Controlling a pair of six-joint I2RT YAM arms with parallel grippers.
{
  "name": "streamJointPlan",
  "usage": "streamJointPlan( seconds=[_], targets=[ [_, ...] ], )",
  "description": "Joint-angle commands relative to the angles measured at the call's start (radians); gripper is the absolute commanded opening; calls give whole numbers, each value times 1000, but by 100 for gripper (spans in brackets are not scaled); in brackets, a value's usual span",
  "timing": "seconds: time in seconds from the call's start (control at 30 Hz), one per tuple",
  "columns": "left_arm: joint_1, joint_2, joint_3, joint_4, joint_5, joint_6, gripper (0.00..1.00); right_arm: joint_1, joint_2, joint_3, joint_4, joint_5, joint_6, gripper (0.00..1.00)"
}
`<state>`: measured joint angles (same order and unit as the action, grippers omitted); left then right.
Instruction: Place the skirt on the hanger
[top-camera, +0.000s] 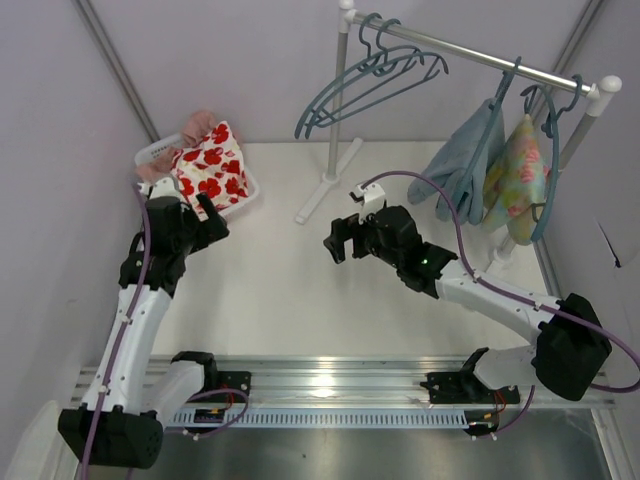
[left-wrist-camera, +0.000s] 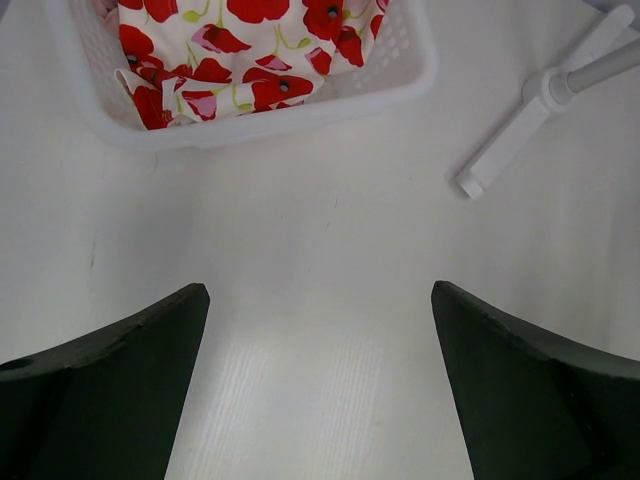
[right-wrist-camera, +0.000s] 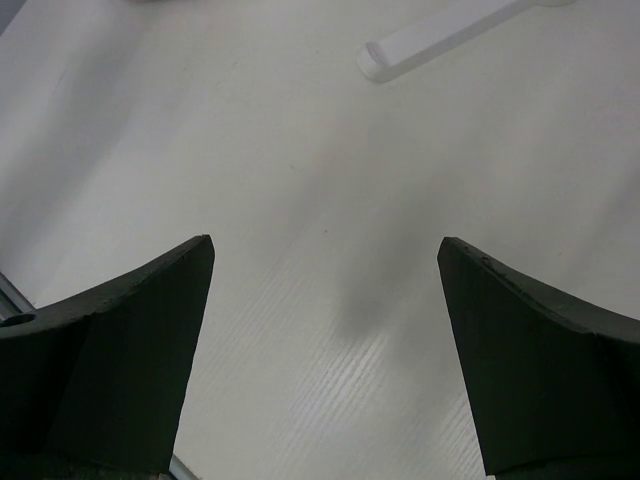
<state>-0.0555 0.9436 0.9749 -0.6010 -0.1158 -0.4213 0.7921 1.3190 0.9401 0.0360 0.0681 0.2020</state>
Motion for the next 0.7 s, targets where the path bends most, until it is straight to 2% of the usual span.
streamJointPlan(
  seconds=[0.0,0.27,0.5,0.67],
  targets=[
    [6,-120,-94,145,10,82,99,-17,-40,-56,189,10,8,99],
    [6,-345,-288,282,36,75,99,-40,-61,-106,246,19,57,99],
    [6,-368,-306,313,53,119,100,-45,16,-8,196,1,50,99],
    [6,-381,-332,339,44,138,99,-47,17,5,205,28,59,100]
  ],
)
